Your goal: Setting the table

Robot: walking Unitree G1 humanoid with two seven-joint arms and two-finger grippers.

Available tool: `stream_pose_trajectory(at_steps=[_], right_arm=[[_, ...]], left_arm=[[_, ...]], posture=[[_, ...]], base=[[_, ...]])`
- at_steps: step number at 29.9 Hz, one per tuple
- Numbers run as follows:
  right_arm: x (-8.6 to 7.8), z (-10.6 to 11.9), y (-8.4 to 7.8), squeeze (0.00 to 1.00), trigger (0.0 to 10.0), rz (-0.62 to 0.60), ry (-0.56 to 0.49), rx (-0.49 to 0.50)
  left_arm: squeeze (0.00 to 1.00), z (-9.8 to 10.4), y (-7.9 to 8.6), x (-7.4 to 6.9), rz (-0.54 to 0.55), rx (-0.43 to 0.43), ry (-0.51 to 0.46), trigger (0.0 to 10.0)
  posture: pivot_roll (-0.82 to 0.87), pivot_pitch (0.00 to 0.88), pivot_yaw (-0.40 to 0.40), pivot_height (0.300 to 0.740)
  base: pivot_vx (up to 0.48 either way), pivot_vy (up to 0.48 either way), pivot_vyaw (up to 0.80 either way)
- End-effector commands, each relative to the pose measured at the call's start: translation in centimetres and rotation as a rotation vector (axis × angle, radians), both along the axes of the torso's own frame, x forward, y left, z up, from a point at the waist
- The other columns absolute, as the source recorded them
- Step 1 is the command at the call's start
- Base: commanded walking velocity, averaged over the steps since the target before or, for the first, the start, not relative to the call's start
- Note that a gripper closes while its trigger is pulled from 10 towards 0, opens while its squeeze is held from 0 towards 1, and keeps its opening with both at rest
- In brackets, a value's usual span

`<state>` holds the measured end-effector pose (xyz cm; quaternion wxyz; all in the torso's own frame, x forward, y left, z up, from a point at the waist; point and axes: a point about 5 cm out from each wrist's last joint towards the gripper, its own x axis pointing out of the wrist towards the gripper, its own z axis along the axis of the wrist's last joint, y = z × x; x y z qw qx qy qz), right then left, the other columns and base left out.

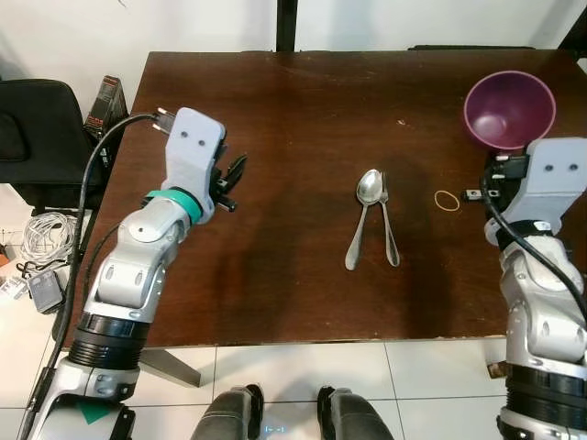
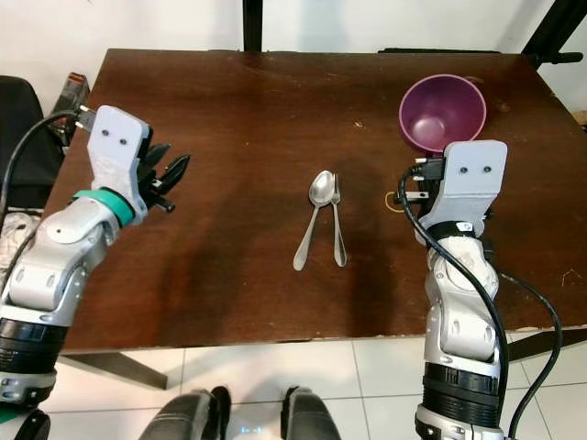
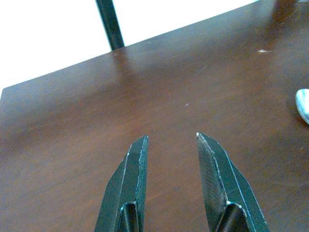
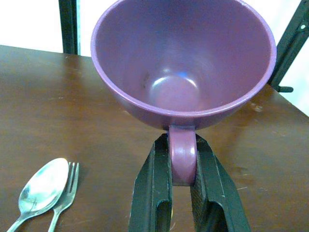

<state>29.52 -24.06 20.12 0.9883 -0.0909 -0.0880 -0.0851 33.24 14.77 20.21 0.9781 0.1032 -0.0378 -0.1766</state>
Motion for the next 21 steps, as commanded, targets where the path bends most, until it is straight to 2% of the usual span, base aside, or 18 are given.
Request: stream_pose_trajectory(at_steps=[1,6,21], right_arm=[[0.1,-0.07,-0.03,0.0,10.0,0.004,0.009,0.014],[0.21,-0.11,0.11,0.0,10.0,0.01,0.01,0.046],[0.48,-0.16,0.38,0.0,10.0,0.021,0.013,0.055]], left_arm=[[0.0,-0.36,0.52,-0.24,0.01,0.011,0.007,10.0],[0.0,-0.35,0.64,-0.28,0.014,0.012,0.005,10.0],[0.0,-0.35,0.87,-0.28,0.022,0.015,0.0,10.0]], posture=[[0.02,0.037,0.046,0.74],[0.02,0.034,0.045,0.74],[0.03,0.027,0.045,0.74]], base=[[-0.292,0.0,0.0],[-0.294,0.0,0.0],[-0.335,0.0,0.0]])
